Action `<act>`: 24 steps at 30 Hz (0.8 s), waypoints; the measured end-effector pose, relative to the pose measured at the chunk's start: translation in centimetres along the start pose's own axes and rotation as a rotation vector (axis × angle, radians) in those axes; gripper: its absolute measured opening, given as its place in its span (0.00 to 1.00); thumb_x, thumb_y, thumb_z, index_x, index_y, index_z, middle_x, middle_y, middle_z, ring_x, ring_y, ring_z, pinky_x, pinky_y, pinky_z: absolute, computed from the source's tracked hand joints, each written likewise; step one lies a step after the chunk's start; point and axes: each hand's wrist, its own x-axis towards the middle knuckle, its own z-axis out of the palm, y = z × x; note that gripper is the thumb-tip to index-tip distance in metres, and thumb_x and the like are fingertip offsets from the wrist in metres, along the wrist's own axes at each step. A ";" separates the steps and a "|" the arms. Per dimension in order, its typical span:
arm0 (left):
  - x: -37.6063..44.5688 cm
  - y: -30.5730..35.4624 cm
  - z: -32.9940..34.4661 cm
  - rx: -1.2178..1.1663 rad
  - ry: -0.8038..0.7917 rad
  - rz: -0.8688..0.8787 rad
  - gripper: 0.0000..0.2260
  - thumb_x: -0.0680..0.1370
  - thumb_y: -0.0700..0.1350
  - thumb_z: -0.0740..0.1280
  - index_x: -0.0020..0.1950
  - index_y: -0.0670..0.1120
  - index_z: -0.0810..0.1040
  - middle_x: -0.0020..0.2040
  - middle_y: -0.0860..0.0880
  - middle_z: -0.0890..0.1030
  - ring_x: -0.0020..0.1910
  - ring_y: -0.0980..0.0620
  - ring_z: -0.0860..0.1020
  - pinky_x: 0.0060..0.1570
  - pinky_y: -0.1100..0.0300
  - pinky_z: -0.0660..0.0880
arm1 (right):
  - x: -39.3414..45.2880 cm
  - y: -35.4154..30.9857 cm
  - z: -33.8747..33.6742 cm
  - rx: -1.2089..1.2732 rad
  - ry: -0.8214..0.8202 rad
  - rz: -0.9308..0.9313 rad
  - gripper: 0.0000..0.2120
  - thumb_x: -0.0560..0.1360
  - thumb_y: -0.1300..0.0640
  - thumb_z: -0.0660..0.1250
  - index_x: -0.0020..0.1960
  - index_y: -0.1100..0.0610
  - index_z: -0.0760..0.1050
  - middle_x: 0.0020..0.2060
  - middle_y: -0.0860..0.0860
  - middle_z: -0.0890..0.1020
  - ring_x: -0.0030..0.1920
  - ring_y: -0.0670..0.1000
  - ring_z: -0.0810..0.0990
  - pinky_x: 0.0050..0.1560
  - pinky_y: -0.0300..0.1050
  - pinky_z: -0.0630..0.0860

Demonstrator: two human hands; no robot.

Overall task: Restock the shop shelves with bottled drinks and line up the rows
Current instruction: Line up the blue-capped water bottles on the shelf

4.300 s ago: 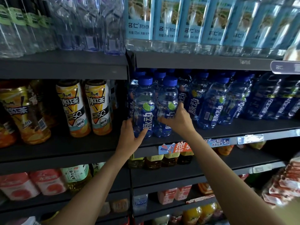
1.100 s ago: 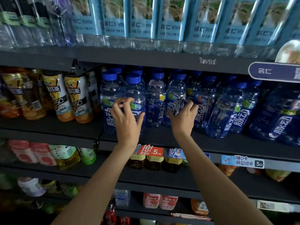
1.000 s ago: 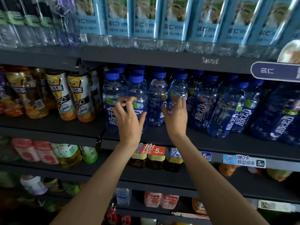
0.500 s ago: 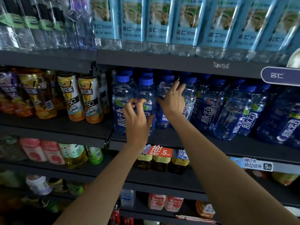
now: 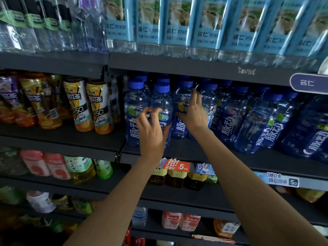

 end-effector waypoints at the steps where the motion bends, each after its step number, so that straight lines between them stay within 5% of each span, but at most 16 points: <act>1: 0.0 0.0 0.0 0.026 0.002 0.004 0.23 0.71 0.45 0.73 0.60 0.48 0.64 0.59 0.37 0.70 0.54 0.40 0.71 0.47 0.52 0.76 | -0.5 0.5 -0.3 0.022 0.047 -0.011 0.39 0.74 0.52 0.68 0.75 0.60 0.49 0.74 0.56 0.56 0.53 0.58 0.78 0.38 0.49 0.74; 5: 0.0 -0.1 0.2 0.092 0.020 0.014 0.23 0.70 0.48 0.72 0.59 0.47 0.65 0.57 0.38 0.71 0.52 0.41 0.72 0.48 0.53 0.76 | -3.0 4.0 -0.6 0.185 0.320 0.156 0.32 0.72 0.57 0.70 0.70 0.63 0.60 0.67 0.59 0.63 0.58 0.61 0.74 0.46 0.50 0.75; 7: -0.1 -0.1 0.3 0.107 0.030 0.013 0.24 0.69 0.49 0.73 0.59 0.47 0.65 0.57 0.38 0.71 0.52 0.41 0.72 0.47 0.54 0.75 | -3.2 5.4 0.1 0.237 0.177 0.305 0.34 0.72 0.55 0.71 0.70 0.64 0.58 0.66 0.61 0.66 0.63 0.61 0.70 0.54 0.51 0.72; 9: -0.1 0.0 0.4 0.113 0.035 0.013 0.24 0.69 0.49 0.73 0.59 0.47 0.65 0.57 0.39 0.71 0.52 0.42 0.71 0.48 0.55 0.75 | -3.1 5.8 0.6 0.258 0.028 0.400 0.32 0.72 0.54 0.71 0.68 0.64 0.59 0.60 0.62 0.73 0.60 0.61 0.73 0.49 0.51 0.71; 12: -0.1 0.0 0.5 0.108 0.038 0.014 0.24 0.69 0.49 0.73 0.59 0.47 0.65 0.57 0.39 0.71 0.52 0.43 0.70 0.49 0.55 0.74 | -2.9 5.8 0.6 0.267 0.043 0.411 0.29 0.72 0.55 0.71 0.66 0.64 0.62 0.51 0.63 0.78 0.53 0.62 0.77 0.42 0.49 0.69; 15: -0.1 0.0 0.5 0.100 0.035 0.008 0.24 0.69 0.49 0.73 0.59 0.48 0.65 0.57 0.39 0.71 0.53 0.44 0.70 0.49 0.55 0.74 | -3.0 6.1 0.3 0.258 0.044 0.405 0.31 0.71 0.54 0.72 0.67 0.64 0.62 0.54 0.63 0.78 0.55 0.62 0.76 0.47 0.52 0.73; 20: -0.1 0.8 0.3 0.053 0.039 -0.067 0.24 0.68 0.46 0.74 0.58 0.49 0.65 0.58 0.38 0.71 0.53 0.41 0.71 0.48 0.51 0.75 | -2.5 6.3 -0.4 0.196 -0.055 0.390 0.28 0.72 0.53 0.71 0.63 0.64 0.62 0.52 0.63 0.78 0.49 0.62 0.77 0.40 0.51 0.71; 22: 0.0 1.8 0.0 0.021 0.090 -0.090 0.21 0.69 0.47 0.72 0.58 0.46 0.68 0.57 0.39 0.71 0.54 0.43 0.70 0.51 0.50 0.73 | -2.8 6.5 -0.8 0.169 -0.052 0.339 0.30 0.73 0.52 0.70 0.66 0.64 0.61 0.59 0.63 0.75 0.58 0.62 0.74 0.49 0.53 0.72; 24: 0.0 3.1 0.0 -0.009 0.112 -0.011 0.19 0.69 0.46 0.69 0.57 0.45 0.69 0.56 0.41 0.73 0.55 0.46 0.69 0.52 0.52 0.71 | -3.6 6.8 -1.6 0.083 0.132 0.242 0.31 0.75 0.53 0.68 0.70 0.65 0.60 0.67 0.61 0.68 0.67 0.61 0.66 0.64 0.52 0.66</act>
